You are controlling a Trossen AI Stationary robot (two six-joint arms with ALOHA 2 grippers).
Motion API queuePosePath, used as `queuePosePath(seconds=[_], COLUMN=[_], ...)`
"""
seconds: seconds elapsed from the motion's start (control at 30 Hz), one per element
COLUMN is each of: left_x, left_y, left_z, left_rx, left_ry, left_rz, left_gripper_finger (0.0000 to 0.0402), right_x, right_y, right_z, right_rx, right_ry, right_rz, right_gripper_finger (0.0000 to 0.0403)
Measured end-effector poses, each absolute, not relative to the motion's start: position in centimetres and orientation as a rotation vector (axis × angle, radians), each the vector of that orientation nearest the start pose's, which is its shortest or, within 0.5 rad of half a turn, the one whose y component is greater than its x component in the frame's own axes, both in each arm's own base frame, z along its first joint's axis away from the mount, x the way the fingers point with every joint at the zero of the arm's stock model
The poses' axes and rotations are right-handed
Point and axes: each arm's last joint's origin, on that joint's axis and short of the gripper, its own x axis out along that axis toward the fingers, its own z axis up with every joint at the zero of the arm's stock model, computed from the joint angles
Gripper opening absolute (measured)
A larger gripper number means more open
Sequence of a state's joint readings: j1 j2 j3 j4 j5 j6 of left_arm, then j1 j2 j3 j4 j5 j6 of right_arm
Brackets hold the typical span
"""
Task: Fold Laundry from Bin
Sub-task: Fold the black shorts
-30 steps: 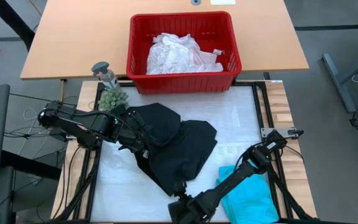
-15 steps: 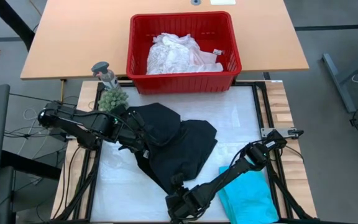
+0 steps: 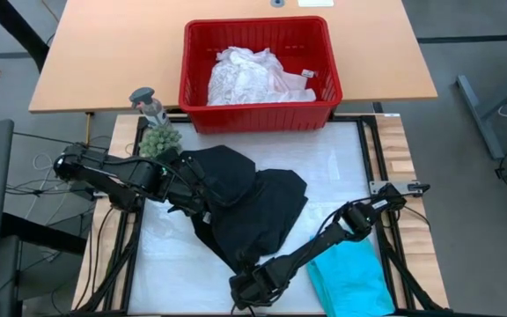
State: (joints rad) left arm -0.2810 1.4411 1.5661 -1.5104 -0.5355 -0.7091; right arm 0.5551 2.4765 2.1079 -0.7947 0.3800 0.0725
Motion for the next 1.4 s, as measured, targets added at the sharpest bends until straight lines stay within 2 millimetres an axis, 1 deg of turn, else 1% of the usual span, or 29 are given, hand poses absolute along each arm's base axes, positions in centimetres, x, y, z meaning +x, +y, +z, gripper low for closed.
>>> queuePosePath(seconds=[0.13, 0.2, 0.3, 0.4, 0.47, 0.5, 0.57, 0.63, 0.7, 0.8, 0.87, 0.97, 1.07, 1.13, 1.2, 1.27, 1.4], left_x=[23.3, 23.3, 23.3, 23.3, 23.3, 23.3, 23.3, 23.3, 23.1, 22.8, 22.7, 22.4, 22.3, 22.3, 22.2, 22.2, 21.9], left_y=[-5.2, -5.2, -5.2, -5.2, -5.3, -5.3, -5.3, -5.3, -5.4, -5.3, -5.5, -5.7, -5.9, -6.1, -6.2, -6.2, -6.0], left_z=[36.4, 36.4, 36.4, 36.4, 36.4, 36.4, 36.4, 36.3, 36.3, 36.2, 36.2, 36.2, 36.3, 36.5, 37.2, 38.1, 40.6], left_rx=[-0.046, -0.047, -0.048, -0.049, -0.043, -0.042, -0.036, -0.024, -0.007, 0.025, 0.044, 0.037, 0.012, -0.012, -0.040, -0.055, -0.059], left_ry=[1.113, 1.113, 1.113, 1.117, 1.129, 1.136, 1.146, 1.163, 1.192, 1.257, 1.297, 1.357, 1.393, 1.399, 1.383, 1.354, 1.252], left_rz=[0.619, 0.618, 0.617, 0.612, 0.593, 0.584, 0.569, 0.548, 0.520, 0.472, 0.401, 0.241, 0.132, 0.083, 0.045, 0.029, 0.017], left_gripper_finger=[0.0000, 0.0000, 0.0000, 0.0000, 0.0000, 0.0000, 0.0000, 0.0000, 0.0000, 0.0000, 0.0000, 0.0000, 0.0000, 0.0000, 0.0000, 0.0000, 0.0000], right_x=[44.2, 44.1, 43.9, 43.7, 43.7, 43.7, 43.6, 43.4, 42.9, 41.2, 39.5, 36.7, 33.5, 31.6, 30.1, 29.1, 28.4], right_y=[26.5, 26.5, 26.4, 26.1, 25.9, 25.8, 25.8, 25.7, 25.6, 25.4, 25.1, 24.6, 23.3, 22.3, 21.6, 20.8, 18.6], right_z=[14.5, 14.4, 14.3, 14.2, 14.2, 14.4, 15.0, 16.0, 17.8, 22.2, 25.0, 28.4, 32.3, 34.6, 36.0, 36.8, 39.0], right_rx=[-0.481, -0.477, -0.434, -0.348, -0.257, -0.219, -0.158, -0.092, -0.039, 0.058, 0.094, 0.124, 0.187, 0.219, 0.217, 0.199, 0.202], right_ry=[1.043, 1.053, 1.082, 1.127, 1.142, 1.142, 1.143, 1.152, 1.143, 1.107, 1.087, 1.026, 0.935, 0.880, 0.840, 0.824, 0.742], right_rz=[0.101, 0.101, 0.080, 0.055, 0.017, 0.004, -0.005, -0.008, -0.019, -0.074, -0.146, -0.307, -0.448, -0.516, -0.558, -0.594, -0.632], right_gripper_finger=[0.0262, 0.0247, 0.0193, 0.0111, 0.0045, 0.0029, 0.0027, 0.0027, 0.0027, 0.0027, 0.0027, 0.0027, 0.0027, 0.0027, 0.0027, 0.0027, 0.0027])
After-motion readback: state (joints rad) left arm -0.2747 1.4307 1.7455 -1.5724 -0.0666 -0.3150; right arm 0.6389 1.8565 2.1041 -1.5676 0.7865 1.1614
